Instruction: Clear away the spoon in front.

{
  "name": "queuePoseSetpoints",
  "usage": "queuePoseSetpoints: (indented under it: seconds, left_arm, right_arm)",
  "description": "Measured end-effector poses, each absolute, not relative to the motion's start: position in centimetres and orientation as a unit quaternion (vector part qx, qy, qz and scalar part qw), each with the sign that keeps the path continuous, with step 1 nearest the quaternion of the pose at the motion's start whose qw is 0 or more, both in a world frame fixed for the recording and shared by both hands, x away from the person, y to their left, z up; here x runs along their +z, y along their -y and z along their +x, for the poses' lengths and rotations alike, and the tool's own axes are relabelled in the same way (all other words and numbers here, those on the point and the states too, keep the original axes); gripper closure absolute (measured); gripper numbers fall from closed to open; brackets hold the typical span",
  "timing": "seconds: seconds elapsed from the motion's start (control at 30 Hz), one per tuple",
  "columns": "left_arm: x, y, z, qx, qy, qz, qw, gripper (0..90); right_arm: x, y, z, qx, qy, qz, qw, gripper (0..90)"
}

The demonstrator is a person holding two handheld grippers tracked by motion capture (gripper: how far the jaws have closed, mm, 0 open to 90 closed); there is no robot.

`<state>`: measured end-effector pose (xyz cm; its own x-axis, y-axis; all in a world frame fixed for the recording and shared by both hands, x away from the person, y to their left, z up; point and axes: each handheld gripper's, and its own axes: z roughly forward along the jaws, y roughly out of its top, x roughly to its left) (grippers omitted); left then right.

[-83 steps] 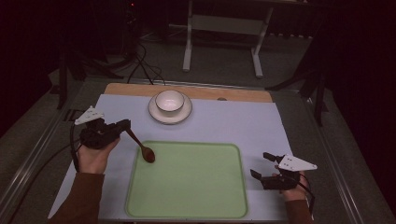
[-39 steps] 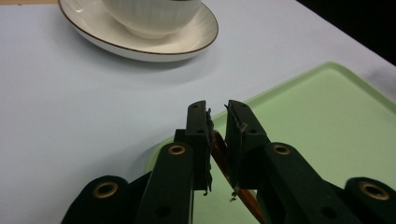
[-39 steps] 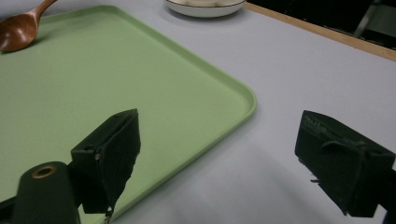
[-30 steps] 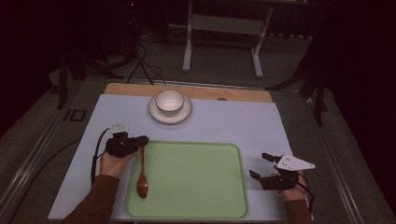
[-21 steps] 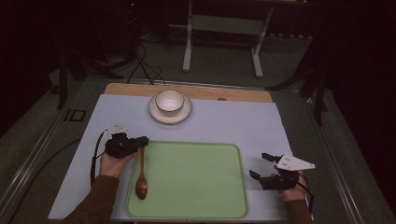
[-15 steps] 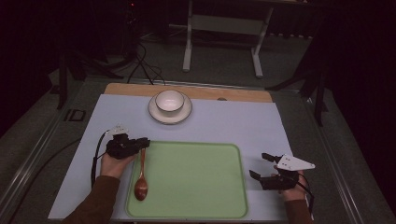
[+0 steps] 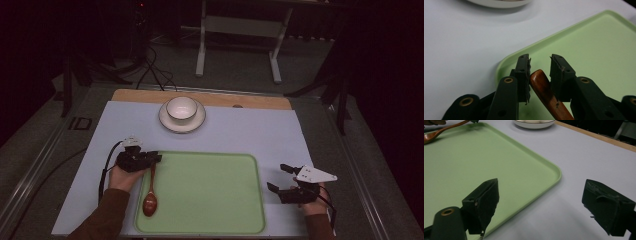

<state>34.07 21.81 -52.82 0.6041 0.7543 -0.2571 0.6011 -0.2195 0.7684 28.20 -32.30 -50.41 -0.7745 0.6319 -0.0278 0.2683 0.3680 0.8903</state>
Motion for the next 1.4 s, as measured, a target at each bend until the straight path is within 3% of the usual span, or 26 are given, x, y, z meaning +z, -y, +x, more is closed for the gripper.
queuePoseSetpoints:
  seconds: [0.47, 0.9, 1.4]
  left_arm:
    - [-53.4, -20.9, 34.0, 0.094, -0.432, 0.800, 0.405, 59.2]
    - [-53.3, -20.2, 33.8, 0.122, -0.432, 0.805, 0.388, 36.7]
    - [-52.1, -20.3, 33.3, 0.171, -0.444, 0.787, 0.393, 19.5]
  right_arm:
    - [-50.4, 32.3, 28.2, 0.488, -0.807, 0.278, 0.185, 14.0]
    - [-50.4, 32.3, 28.2, 0.488, -0.807, 0.277, 0.184, 14.0]
    - [-50.4, 32.3, 28.2, 0.489, -0.806, 0.277, 0.184, 14.0]
